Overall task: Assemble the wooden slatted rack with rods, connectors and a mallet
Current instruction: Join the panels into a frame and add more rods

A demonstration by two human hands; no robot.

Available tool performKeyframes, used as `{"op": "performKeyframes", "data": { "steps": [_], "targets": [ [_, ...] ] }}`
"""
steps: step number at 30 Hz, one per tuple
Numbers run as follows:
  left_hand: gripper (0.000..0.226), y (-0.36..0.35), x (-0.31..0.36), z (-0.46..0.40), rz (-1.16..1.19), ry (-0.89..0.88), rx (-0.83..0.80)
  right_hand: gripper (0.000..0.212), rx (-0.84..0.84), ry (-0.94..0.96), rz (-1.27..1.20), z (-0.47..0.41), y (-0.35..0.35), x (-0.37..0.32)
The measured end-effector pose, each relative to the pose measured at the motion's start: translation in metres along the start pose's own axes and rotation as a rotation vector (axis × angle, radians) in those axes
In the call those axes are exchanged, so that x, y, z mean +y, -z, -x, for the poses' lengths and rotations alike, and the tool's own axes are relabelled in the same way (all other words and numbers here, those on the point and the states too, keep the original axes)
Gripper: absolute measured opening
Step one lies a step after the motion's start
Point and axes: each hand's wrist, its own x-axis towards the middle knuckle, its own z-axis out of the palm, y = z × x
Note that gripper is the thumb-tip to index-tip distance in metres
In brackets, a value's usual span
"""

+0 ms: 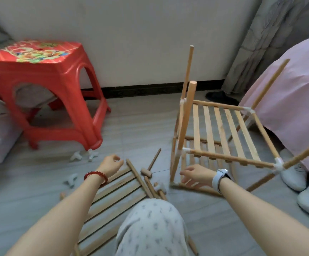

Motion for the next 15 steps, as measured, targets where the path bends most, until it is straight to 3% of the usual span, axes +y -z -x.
{"op": "performKeyframes", "data": {
  "steps": [5, 8, 11, 15],
  "targets": [
    [0.036, 0.010, -0.116, -0.019, 0.046, 0.202, 0.027, 0.036, -0.102, 0.125, 0.315, -0.073, -0.079, -0.037],
    [0.034, -0.001, -0.187, -0.031, -0.090, 0.336, 0.104, 0.041, -0.068, 0.107, 0.582, -0.125, -0.109, -0.025],
    [0.049, -0.003, -0.226, -0.050, -0.147, 0.360, 0.186, 0.043, -0.033, 0.012, 0.778, -0.175, -0.130, -0.007],
    [0.068, 0.010, -0.255, -0.093, -0.190, 0.384, 0.281, 0.030, -0.032, -0.030, 0.819, -0.217, -0.154, 0.013]
  ]
}}
